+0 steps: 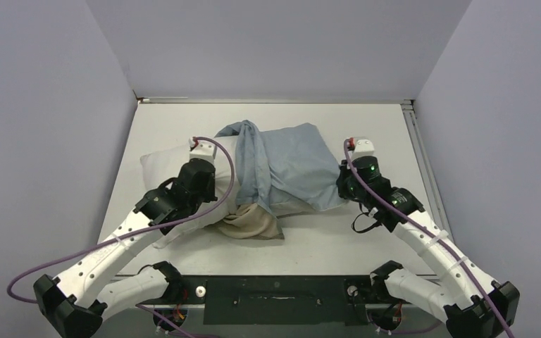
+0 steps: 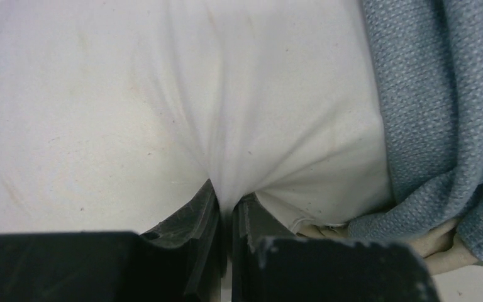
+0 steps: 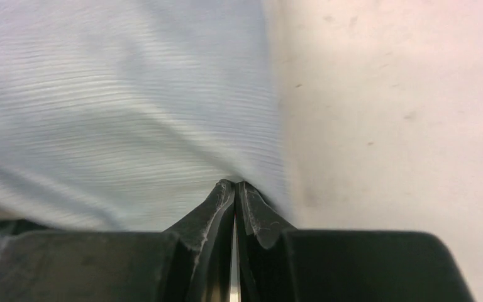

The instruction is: Remove the pillowcase from the pillow

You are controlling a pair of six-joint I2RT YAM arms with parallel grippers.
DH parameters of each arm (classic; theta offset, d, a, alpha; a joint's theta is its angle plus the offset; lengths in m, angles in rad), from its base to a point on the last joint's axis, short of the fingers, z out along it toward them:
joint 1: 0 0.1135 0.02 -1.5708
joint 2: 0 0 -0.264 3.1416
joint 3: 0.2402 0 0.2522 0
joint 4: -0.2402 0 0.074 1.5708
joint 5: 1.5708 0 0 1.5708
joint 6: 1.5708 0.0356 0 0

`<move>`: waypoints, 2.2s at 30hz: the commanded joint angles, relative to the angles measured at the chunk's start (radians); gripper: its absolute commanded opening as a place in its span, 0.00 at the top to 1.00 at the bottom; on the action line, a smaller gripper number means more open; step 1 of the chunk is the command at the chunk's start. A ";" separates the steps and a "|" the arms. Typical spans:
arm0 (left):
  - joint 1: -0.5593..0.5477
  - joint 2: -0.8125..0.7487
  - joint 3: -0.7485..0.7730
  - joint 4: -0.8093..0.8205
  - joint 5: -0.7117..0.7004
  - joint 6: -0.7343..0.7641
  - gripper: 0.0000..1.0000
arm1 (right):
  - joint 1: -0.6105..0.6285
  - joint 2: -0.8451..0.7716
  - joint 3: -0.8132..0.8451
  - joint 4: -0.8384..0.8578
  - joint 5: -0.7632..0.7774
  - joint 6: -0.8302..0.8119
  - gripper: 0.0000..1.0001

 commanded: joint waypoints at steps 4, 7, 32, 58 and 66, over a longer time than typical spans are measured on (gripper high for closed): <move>0.115 -0.132 0.060 -0.030 0.016 0.055 1.00 | -0.157 -0.004 0.105 0.012 -0.150 -0.132 0.95; 0.115 -0.120 0.066 -0.007 0.077 0.050 1.00 | -0.114 0.011 0.064 0.135 -0.430 -0.113 0.90; 0.115 -0.042 0.135 0.058 0.218 0.024 1.00 | 0.369 0.412 0.002 0.577 -0.284 -0.122 0.48; 0.160 -0.193 0.364 -0.186 0.099 0.171 1.00 | -0.335 0.101 0.277 0.084 0.053 -0.205 0.95; 0.161 -0.254 0.182 -0.163 0.121 0.167 1.00 | -0.491 0.043 0.250 0.155 0.038 -0.098 0.95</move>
